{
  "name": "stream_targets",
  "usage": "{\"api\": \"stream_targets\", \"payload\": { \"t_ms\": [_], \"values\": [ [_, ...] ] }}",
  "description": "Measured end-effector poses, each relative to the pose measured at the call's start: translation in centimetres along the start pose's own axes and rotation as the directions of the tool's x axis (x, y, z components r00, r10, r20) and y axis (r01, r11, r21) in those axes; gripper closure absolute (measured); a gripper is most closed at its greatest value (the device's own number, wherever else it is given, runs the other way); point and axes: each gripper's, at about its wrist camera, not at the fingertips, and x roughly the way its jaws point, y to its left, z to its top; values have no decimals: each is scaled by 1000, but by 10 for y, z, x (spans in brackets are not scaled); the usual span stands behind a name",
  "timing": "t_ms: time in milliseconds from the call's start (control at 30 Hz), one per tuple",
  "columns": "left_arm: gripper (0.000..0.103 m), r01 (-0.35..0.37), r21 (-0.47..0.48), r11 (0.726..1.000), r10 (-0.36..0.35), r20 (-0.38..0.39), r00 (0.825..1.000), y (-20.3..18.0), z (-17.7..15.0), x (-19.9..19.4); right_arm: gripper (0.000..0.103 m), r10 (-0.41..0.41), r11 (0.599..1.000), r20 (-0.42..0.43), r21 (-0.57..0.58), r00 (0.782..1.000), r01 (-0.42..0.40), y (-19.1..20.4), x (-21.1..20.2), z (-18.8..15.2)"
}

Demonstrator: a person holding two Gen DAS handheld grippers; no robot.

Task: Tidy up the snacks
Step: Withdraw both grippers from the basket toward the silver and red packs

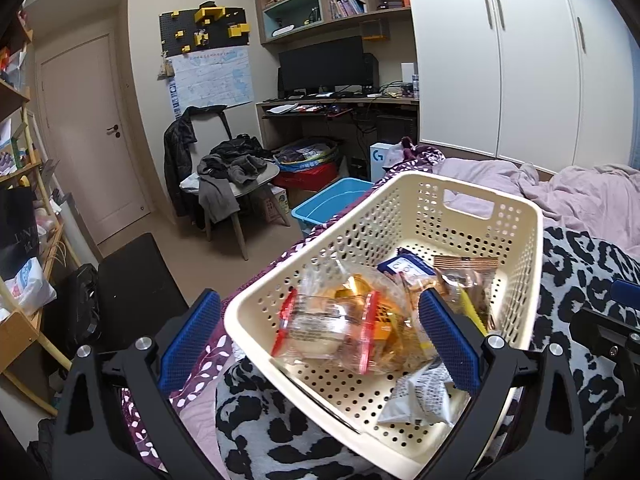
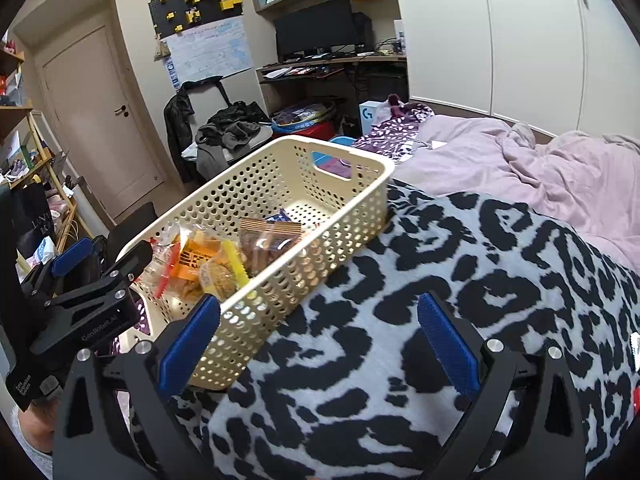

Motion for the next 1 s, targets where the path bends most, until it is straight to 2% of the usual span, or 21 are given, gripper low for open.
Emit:
{"api": "stream_targets", "payload": {
  "t_ms": [700, 1000],
  "values": [
    [3, 69, 91, 994, -69, 4, 998, -57, -3, -12, 5, -83, 993, 17, 90, 996, 81, -54, -31, -28],
    [2, 121, 131, 984, -121, -7, 993, -84, -4, -17, 5, -148, 979, 19, 146, 989, 143, -87, -48, -41]
  ]
}}
